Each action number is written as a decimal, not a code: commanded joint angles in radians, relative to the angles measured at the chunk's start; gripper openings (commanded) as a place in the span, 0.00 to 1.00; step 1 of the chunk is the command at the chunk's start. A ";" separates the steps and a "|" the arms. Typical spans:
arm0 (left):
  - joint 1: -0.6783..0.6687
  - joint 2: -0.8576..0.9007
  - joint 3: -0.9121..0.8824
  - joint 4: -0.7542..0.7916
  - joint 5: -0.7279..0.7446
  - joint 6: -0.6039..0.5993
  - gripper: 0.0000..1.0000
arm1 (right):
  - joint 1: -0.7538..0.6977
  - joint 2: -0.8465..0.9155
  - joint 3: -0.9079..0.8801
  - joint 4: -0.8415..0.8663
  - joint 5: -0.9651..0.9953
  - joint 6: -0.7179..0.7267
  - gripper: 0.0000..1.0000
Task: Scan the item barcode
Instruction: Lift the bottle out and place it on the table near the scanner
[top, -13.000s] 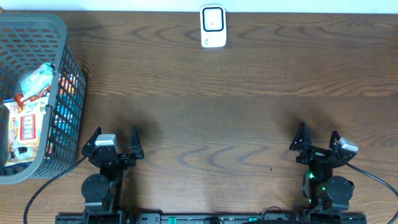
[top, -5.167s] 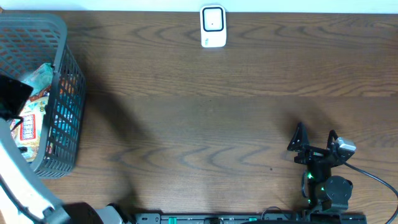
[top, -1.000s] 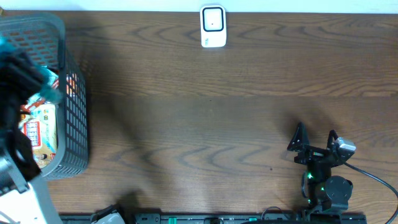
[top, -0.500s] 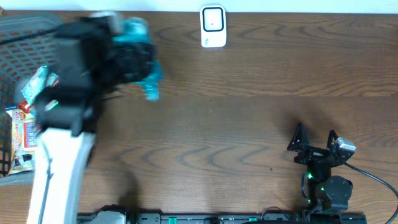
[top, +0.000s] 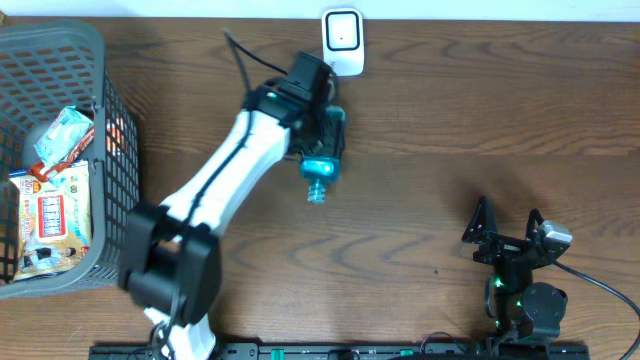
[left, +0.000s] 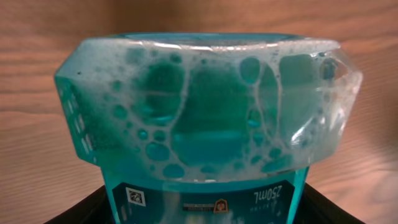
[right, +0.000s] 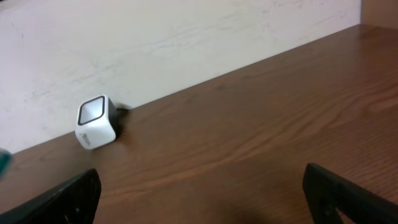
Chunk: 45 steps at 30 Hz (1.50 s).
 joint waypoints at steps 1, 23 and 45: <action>-0.026 0.061 0.017 0.021 -0.016 -0.010 0.52 | 0.007 -0.005 -0.001 -0.004 0.005 0.003 0.99; -0.076 0.145 0.018 -0.017 -0.095 -0.005 0.98 | 0.007 -0.005 -0.001 -0.004 0.005 0.003 0.99; -0.074 -0.377 0.018 -0.087 -0.369 0.003 0.98 | 0.017 -0.005 -0.001 -0.004 0.005 0.003 0.99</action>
